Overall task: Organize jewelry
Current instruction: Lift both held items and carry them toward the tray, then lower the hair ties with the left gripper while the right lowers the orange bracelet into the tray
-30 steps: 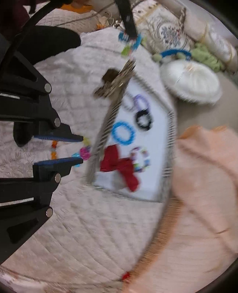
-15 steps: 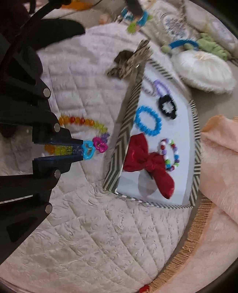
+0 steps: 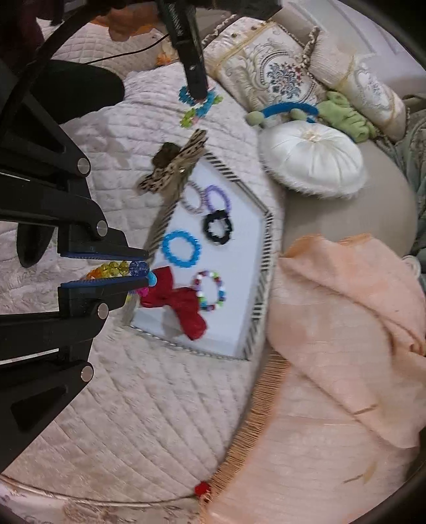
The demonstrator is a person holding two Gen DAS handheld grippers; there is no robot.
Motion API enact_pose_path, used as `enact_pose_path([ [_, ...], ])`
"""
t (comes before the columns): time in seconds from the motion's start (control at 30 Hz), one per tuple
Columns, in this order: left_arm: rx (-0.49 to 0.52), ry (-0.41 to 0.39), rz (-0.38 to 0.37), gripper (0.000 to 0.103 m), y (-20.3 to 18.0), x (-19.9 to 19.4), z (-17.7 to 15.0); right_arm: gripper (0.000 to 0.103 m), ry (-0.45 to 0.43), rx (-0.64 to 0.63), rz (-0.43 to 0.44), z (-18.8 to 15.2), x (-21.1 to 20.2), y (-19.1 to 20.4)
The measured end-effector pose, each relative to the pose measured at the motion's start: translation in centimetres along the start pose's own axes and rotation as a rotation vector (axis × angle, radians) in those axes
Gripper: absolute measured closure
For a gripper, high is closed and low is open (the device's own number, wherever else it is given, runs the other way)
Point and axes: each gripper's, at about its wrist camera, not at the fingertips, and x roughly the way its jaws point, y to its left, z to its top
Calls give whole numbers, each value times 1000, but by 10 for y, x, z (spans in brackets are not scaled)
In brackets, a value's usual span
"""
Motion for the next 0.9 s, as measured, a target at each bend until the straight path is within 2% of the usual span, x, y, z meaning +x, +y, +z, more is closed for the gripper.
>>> enact_pose_path([
  [0.47,35,-55,92,90,0,4,12,95,-40,-48,12,29,-15,13],
  [0.9,44,-36,133,90,3,33,38,95,-25,-92,31,59,9,24],
])
